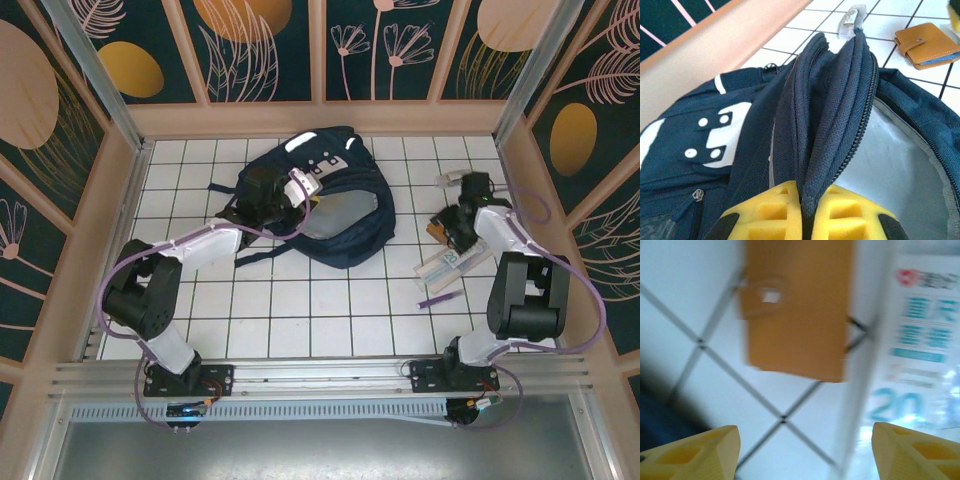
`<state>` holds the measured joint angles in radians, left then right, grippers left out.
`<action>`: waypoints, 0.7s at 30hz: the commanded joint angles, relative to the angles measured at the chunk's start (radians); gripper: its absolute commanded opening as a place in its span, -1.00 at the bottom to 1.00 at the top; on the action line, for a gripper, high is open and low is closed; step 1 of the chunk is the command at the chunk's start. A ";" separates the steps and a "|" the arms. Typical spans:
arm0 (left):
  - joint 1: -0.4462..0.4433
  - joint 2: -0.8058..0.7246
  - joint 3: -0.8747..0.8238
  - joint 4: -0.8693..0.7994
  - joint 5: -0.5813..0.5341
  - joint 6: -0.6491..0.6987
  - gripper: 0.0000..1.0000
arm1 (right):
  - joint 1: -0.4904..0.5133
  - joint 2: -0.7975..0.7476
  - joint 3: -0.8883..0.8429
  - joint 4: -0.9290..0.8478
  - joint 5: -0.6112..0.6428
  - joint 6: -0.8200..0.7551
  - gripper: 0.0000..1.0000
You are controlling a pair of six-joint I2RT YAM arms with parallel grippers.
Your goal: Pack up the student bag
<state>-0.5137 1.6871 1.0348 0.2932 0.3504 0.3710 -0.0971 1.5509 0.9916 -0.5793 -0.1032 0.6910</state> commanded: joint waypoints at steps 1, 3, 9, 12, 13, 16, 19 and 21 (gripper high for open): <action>0.021 0.011 0.013 -0.003 0.015 -0.005 -1.00 | -0.077 -0.035 -0.039 0.091 -0.119 -0.127 0.33; 0.043 -0.009 -0.007 0.005 0.037 -0.034 -1.00 | -0.096 -0.005 -0.015 0.095 -0.063 -0.134 0.21; 0.075 -0.052 -0.051 0.079 0.129 -0.161 -1.00 | -0.151 0.098 0.024 0.162 -0.102 -0.132 -0.12; 0.075 -0.052 -0.056 0.142 0.161 -0.248 -1.00 | -0.152 0.131 0.031 0.191 -0.113 -0.141 -0.11; 0.075 -0.050 -0.056 0.166 0.167 -0.279 -1.00 | -0.152 0.147 0.040 0.192 -0.123 -0.143 -0.11; 0.075 -0.050 -0.087 0.226 0.170 -0.359 -1.00 | -0.151 0.178 0.041 0.211 -0.162 -0.138 -0.10; 0.075 -0.050 -0.082 0.236 0.177 -0.390 -1.00 | -0.152 0.200 0.037 0.239 -0.184 -0.145 -0.07; 0.075 -0.055 -0.083 0.234 0.174 -0.394 -1.00 | -0.151 0.215 0.049 0.244 -0.191 -0.154 -0.11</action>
<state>-0.4427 1.6650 0.9512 0.4355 0.4713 0.0624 -0.2474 1.7397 1.0111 -0.3695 -0.2584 0.5629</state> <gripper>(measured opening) 0.052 0.452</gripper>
